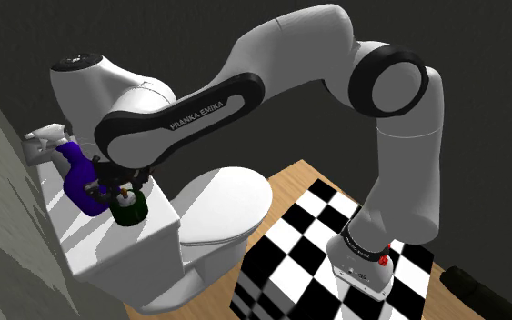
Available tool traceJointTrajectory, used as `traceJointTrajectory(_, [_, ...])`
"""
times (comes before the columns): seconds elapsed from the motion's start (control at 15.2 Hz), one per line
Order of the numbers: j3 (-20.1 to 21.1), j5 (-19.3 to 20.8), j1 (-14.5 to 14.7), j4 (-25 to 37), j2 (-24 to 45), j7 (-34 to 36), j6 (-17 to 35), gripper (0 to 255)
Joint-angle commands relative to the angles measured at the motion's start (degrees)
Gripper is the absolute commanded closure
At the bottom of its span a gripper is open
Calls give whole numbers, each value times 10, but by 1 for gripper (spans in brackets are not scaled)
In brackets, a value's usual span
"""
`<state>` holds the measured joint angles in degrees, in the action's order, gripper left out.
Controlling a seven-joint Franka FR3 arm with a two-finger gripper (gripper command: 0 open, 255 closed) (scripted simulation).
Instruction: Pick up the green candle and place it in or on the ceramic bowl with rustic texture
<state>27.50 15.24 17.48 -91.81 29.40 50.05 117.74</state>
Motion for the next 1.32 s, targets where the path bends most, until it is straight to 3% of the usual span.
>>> traceJointTrajectory(0.0, [2, -3, 0, 8, -5, -1, -12, 255])
traceJointTrajectory(1.25, [14, -25, 3, 107, -39, -18, -140, 255])
